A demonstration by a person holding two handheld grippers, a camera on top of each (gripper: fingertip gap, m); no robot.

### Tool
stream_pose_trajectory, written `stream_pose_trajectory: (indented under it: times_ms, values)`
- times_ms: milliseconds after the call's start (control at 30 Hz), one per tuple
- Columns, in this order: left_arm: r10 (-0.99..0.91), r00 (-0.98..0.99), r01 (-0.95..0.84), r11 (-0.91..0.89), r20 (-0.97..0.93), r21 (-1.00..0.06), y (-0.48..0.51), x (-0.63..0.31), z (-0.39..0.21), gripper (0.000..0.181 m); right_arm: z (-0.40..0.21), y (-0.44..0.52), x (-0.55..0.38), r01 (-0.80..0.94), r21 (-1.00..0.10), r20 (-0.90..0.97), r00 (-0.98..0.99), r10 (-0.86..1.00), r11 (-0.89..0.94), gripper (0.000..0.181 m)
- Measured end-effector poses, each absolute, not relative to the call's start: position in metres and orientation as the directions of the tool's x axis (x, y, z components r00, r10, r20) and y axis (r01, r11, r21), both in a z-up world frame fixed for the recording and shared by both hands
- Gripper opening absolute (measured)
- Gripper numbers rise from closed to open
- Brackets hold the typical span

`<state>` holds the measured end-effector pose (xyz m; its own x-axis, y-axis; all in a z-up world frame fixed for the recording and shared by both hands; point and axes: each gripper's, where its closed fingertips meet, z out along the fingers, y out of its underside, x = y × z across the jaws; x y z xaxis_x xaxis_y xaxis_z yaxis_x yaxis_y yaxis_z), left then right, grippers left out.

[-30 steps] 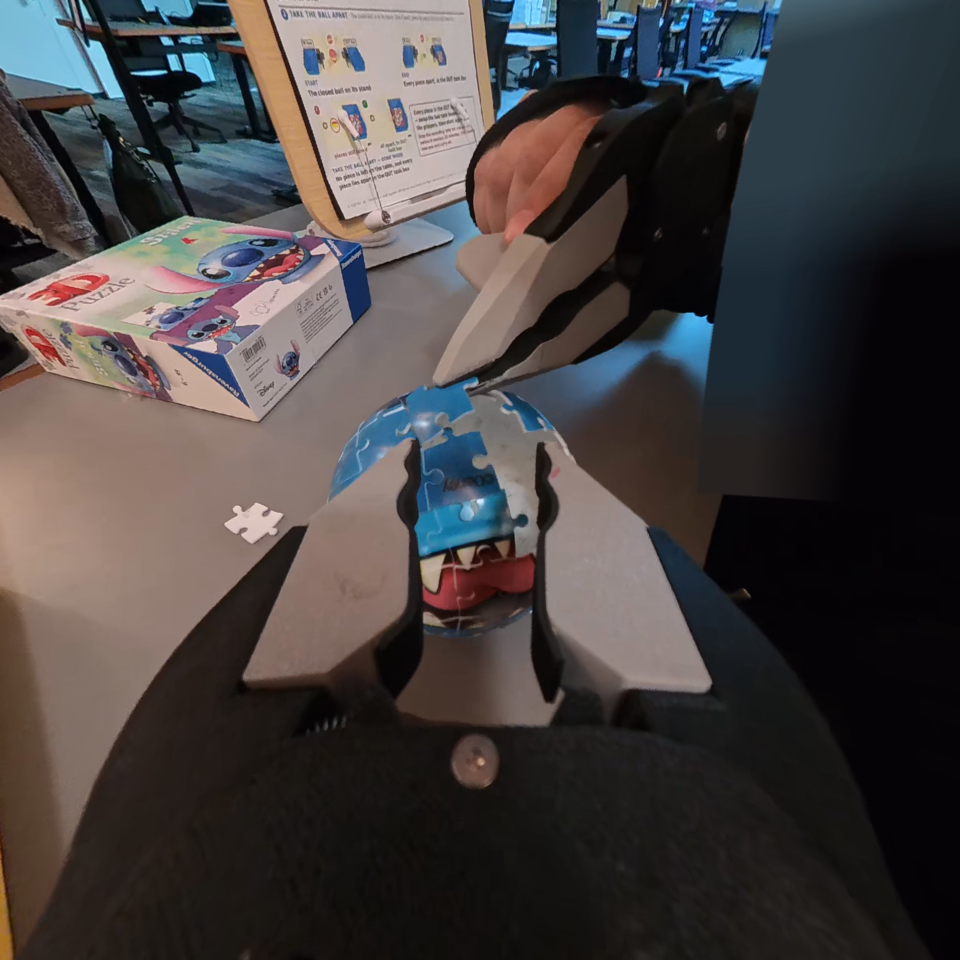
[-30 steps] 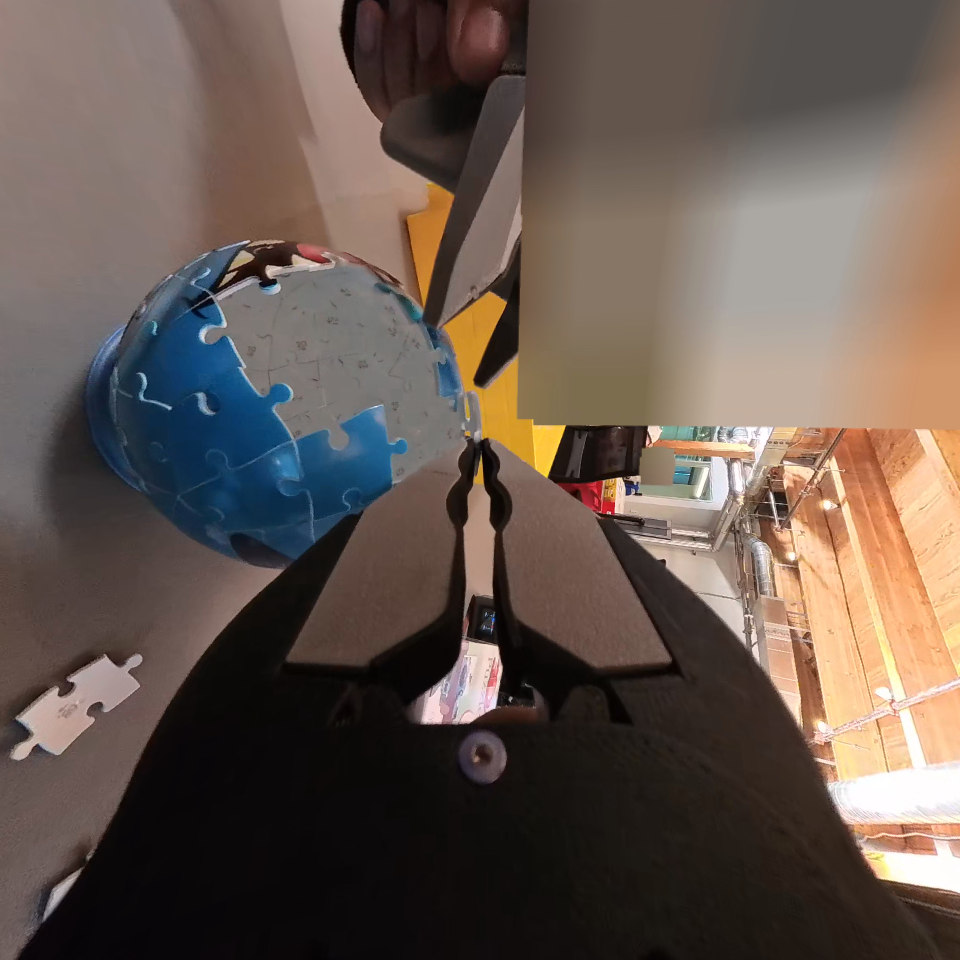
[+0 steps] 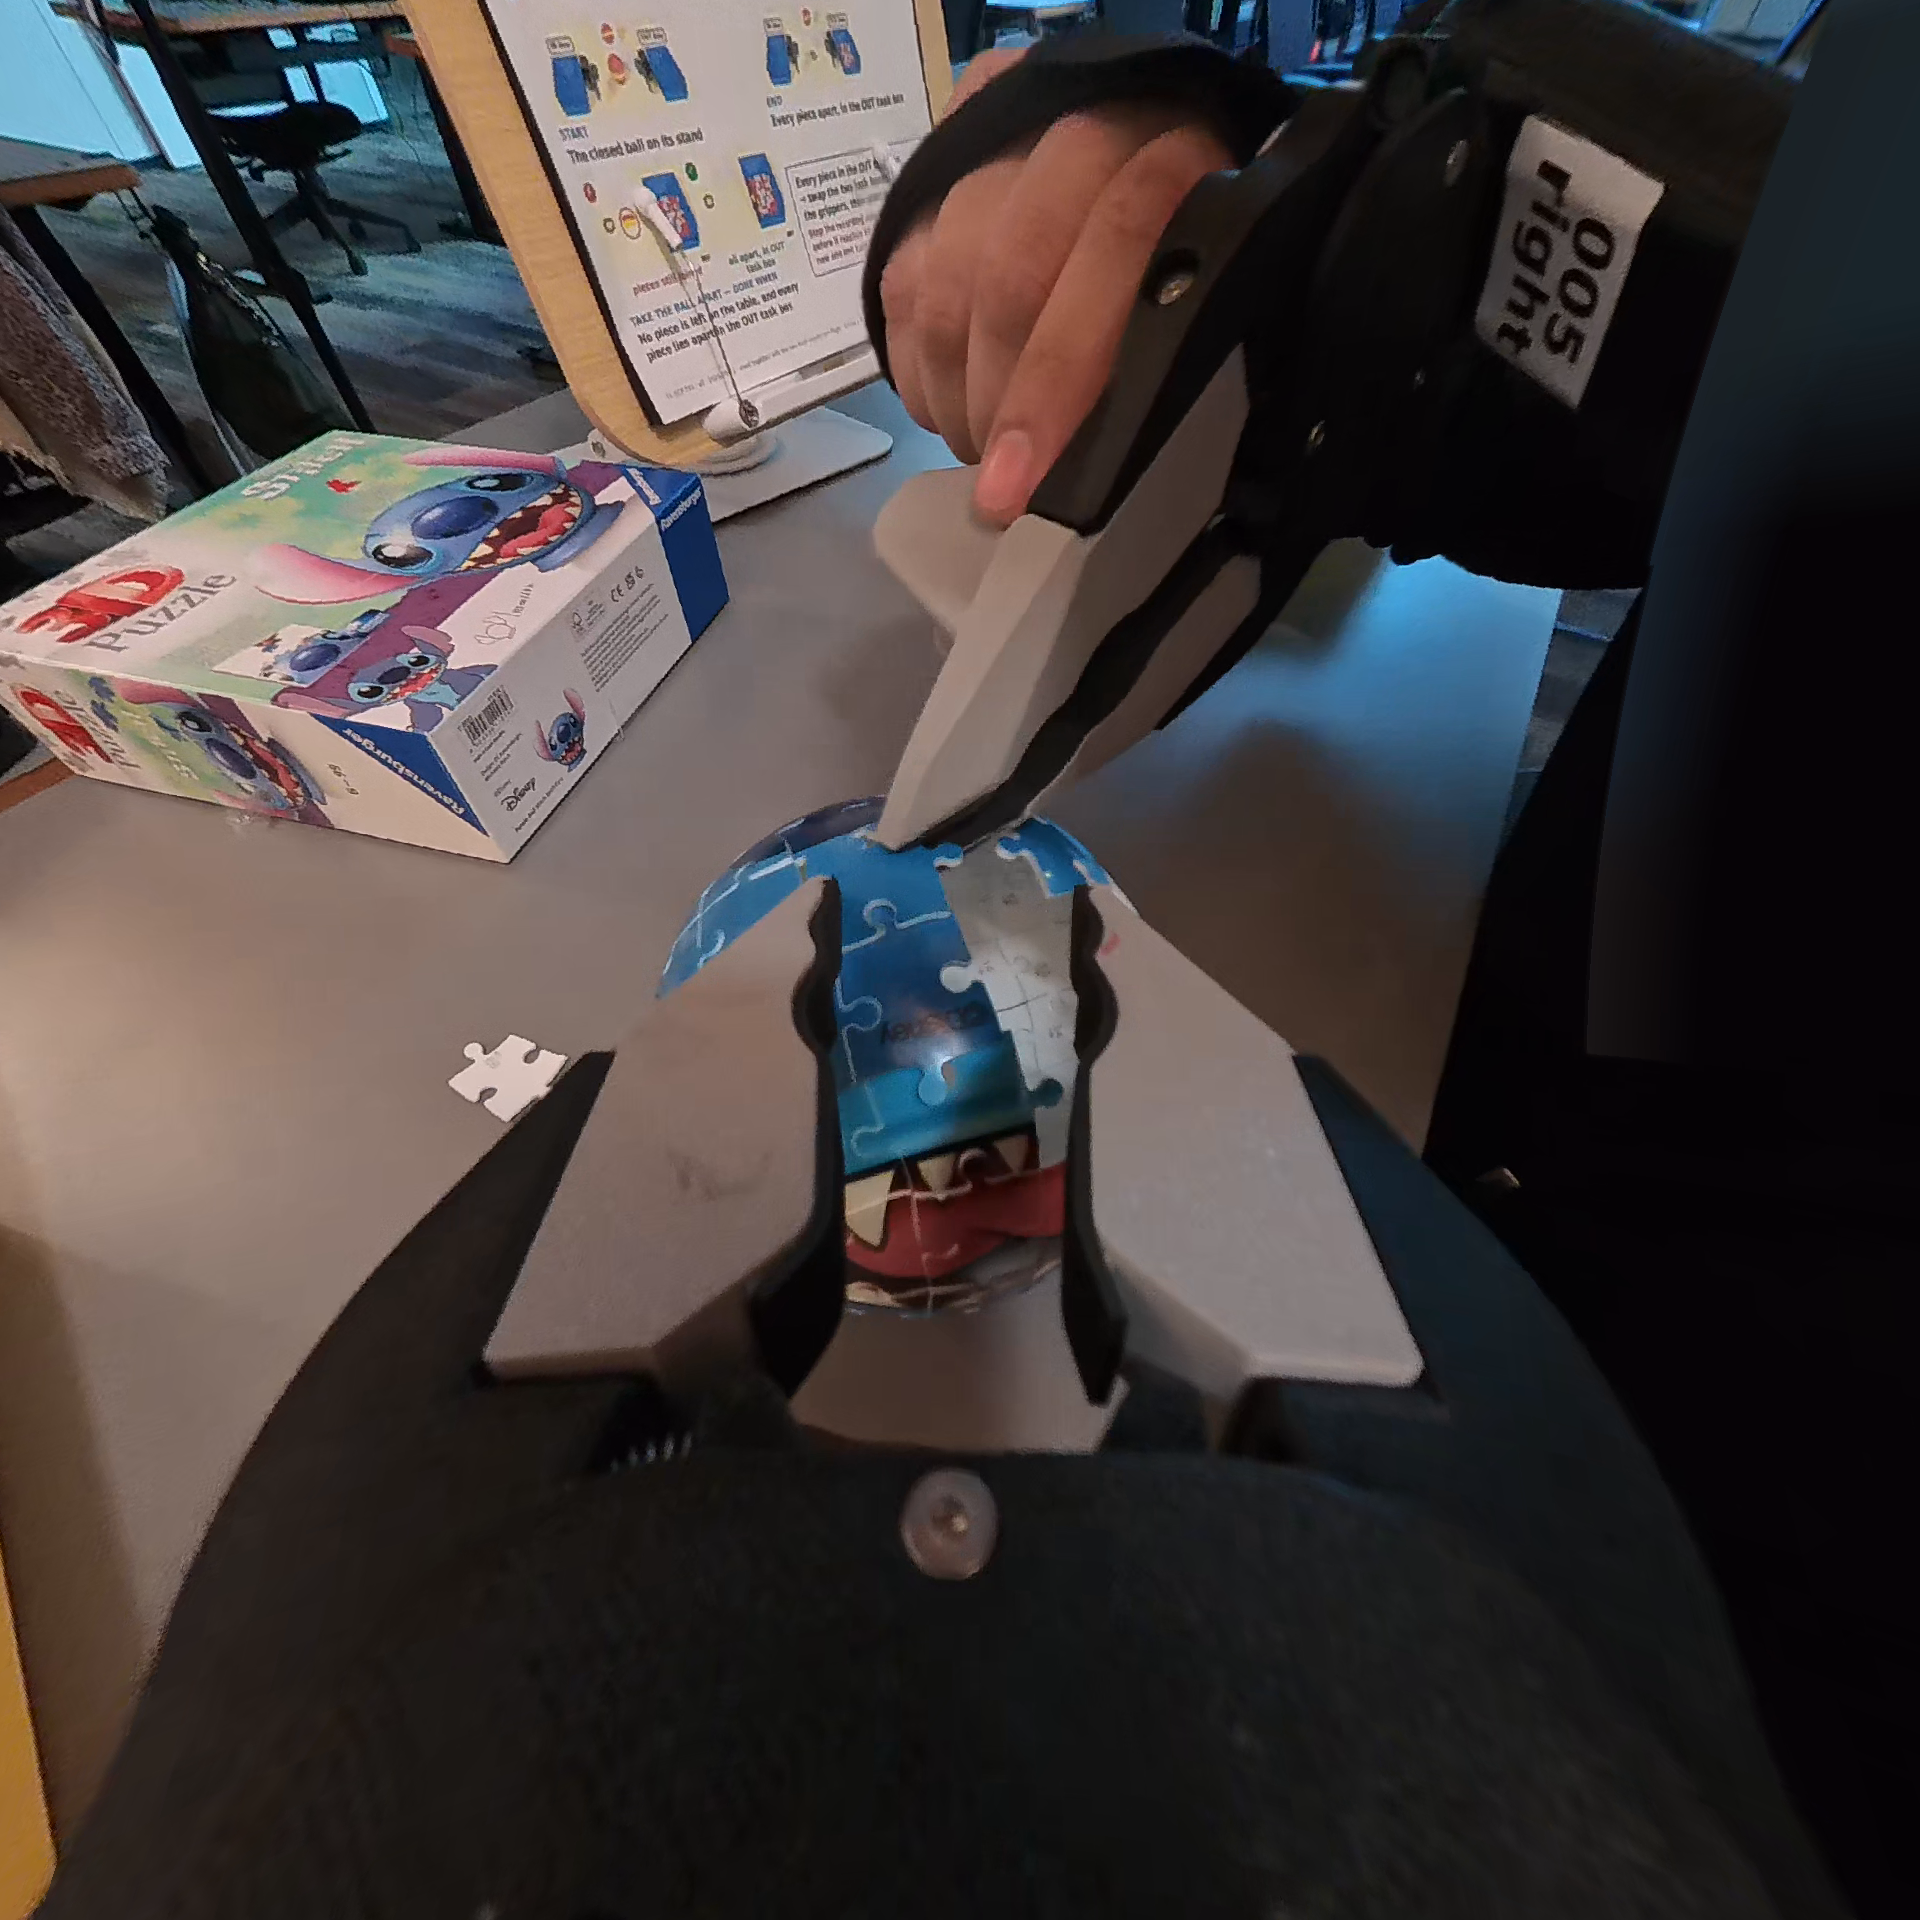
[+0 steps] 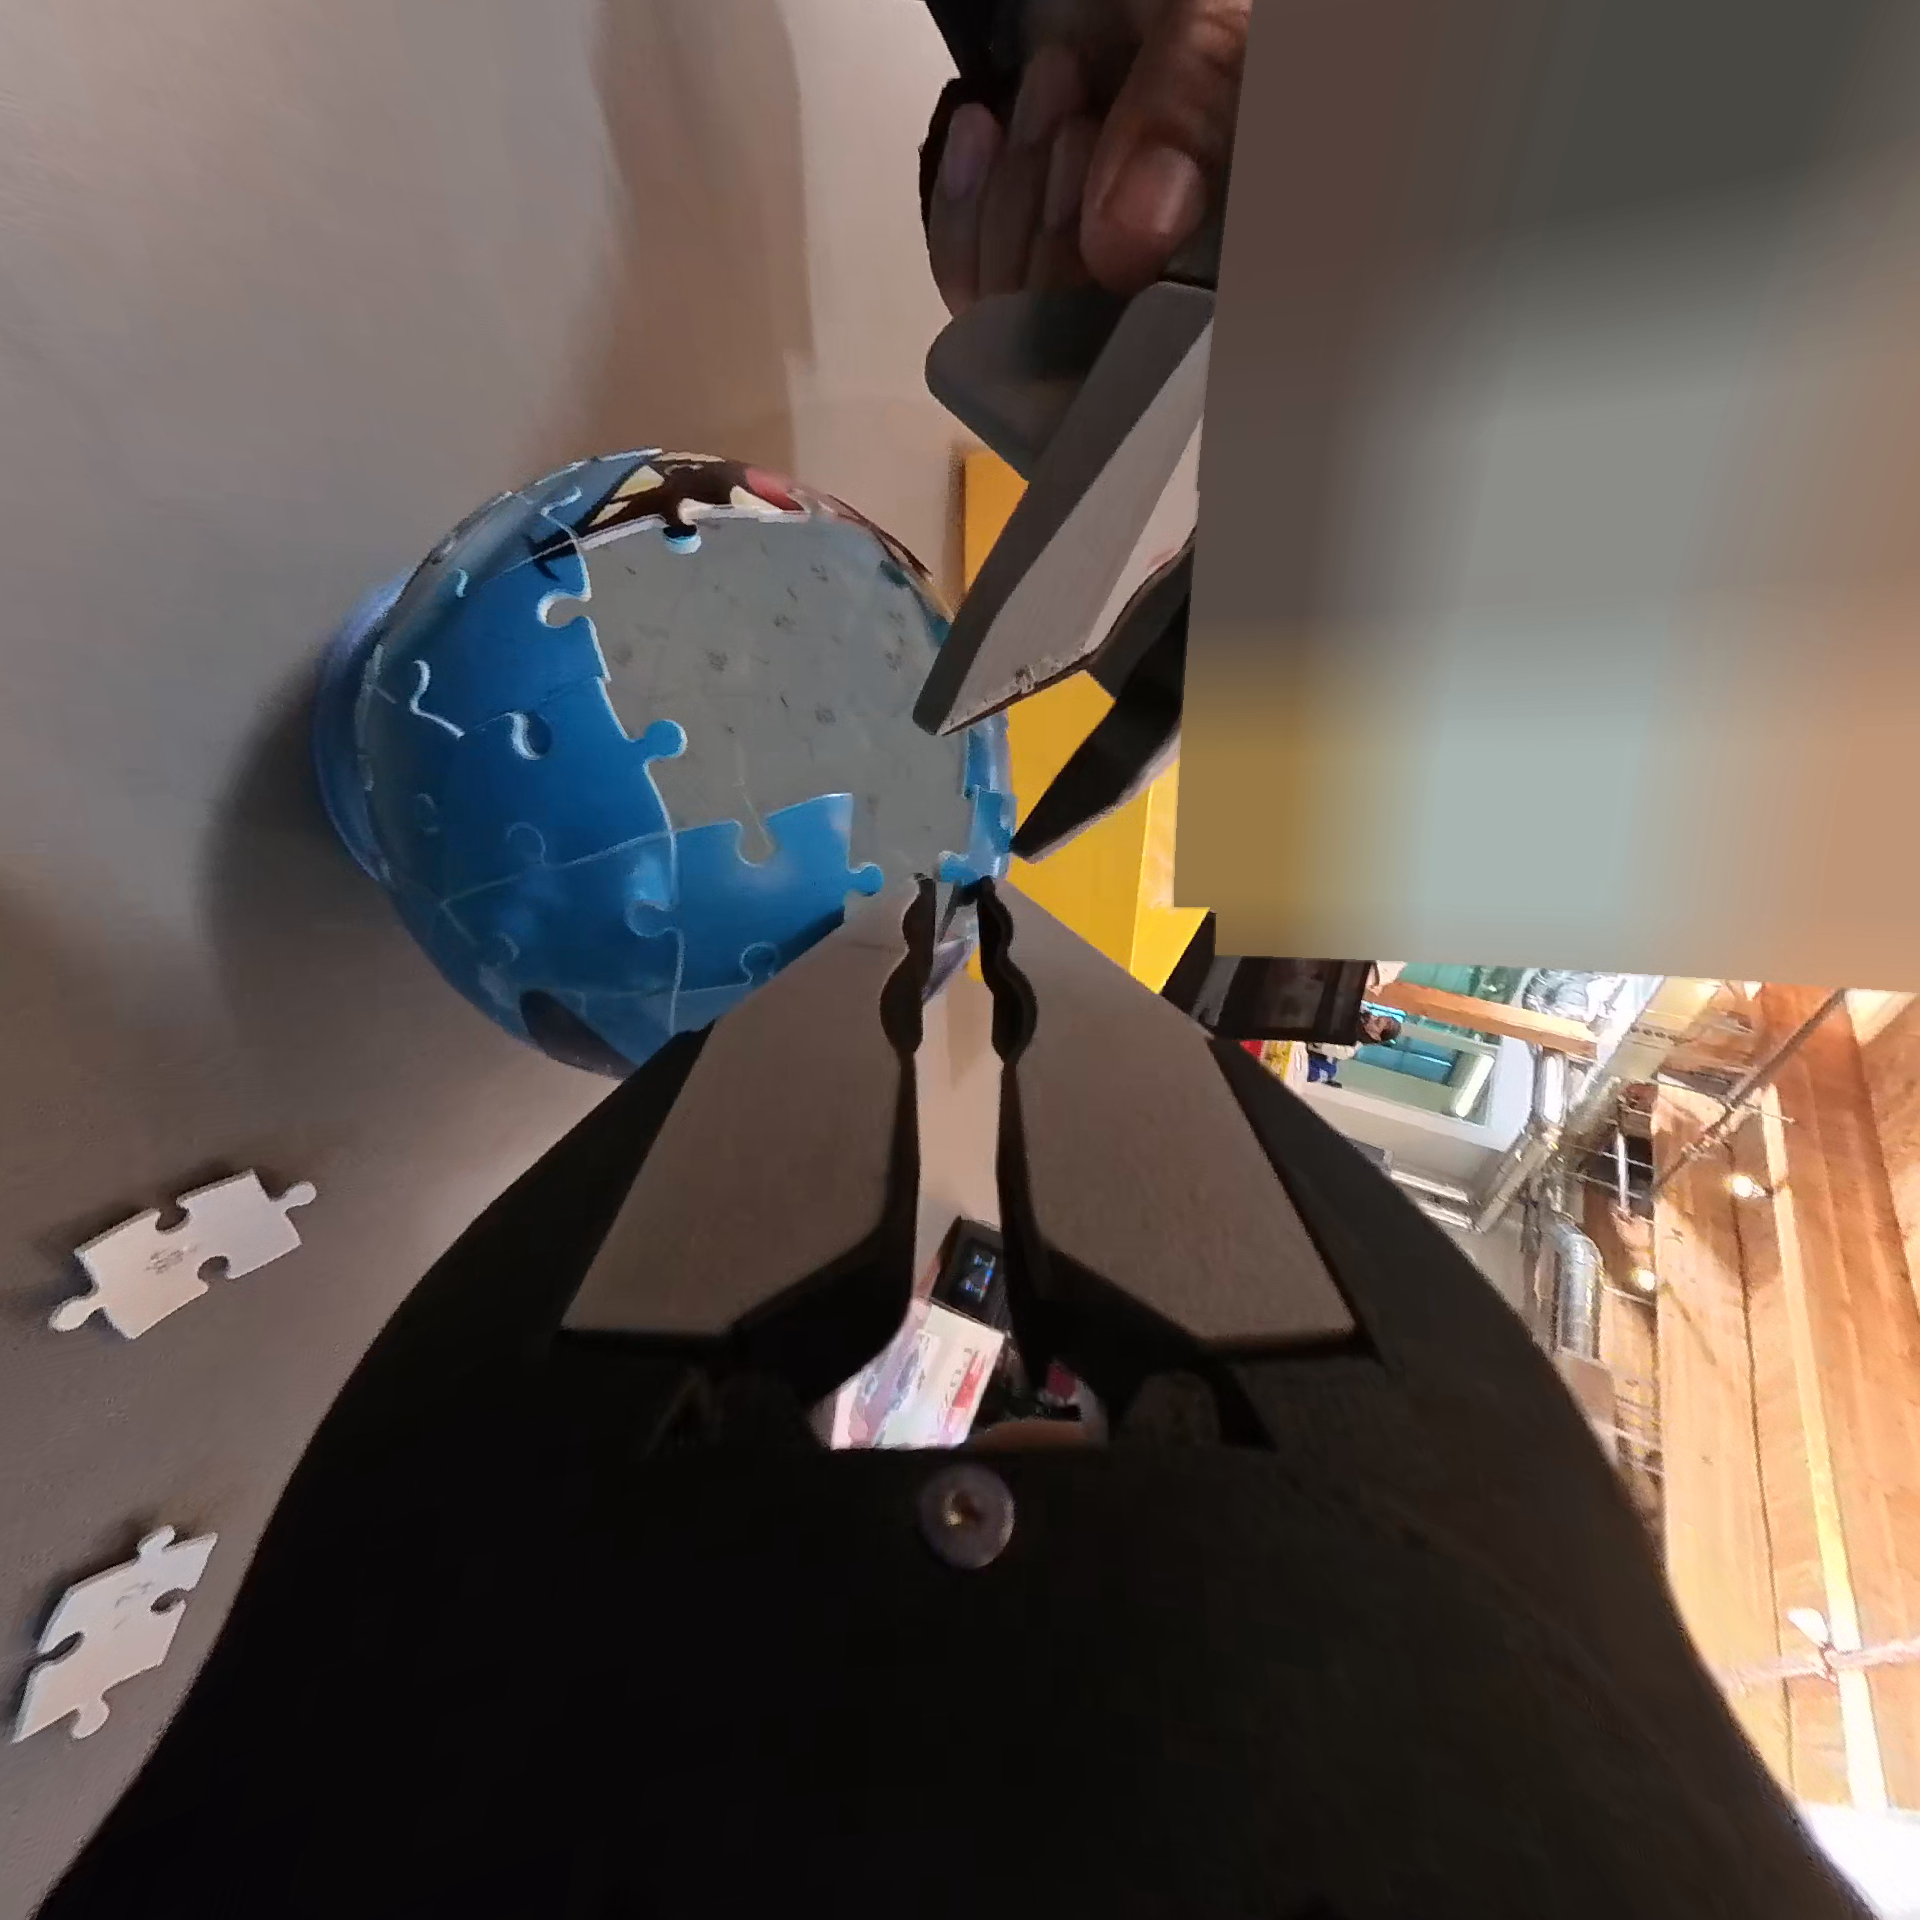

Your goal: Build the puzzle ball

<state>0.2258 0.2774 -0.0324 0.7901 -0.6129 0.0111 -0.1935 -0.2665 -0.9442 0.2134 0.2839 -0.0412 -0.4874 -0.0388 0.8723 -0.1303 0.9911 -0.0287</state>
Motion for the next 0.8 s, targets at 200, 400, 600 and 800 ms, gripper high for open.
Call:
stream_pose_trajectory:
  times_ms: [200,400,600,800]
  values:
    - [-0.616,0.787,-0.178,-0.267,0.026,-0.947,0.277,0.226,-0.032,0.042,-0.034,0.286,0.216,-0.142,-0.177,0.827,-0.557,0.069,0.974,0.002]
    - [-0.609,0.793,-0.172,-0.272,0.031,-0.947,0.278,0.223,-0.033,0.042,-0.033,0.283,0.221,-0.139,-0.296,0.781,-0.604,0.156,0.945,0.006]
    - [-0.609,0.793,-0.18,-0.269,0.023,-0.946,0.279,0.223,-0.032,0.043,-0.042,0.287,0.216,-0.125,-0.268,0.779,-0.611,0.139,0.955,0.004]
    - [-0.607,0.794,-0.179,-0.274,0.025,-0.945,0.28,0.222,-0.033,0.043,-0.038,0.289,0.219,-0.13,-0.279,0.767,-0.626,0.139,0.951,0.007]
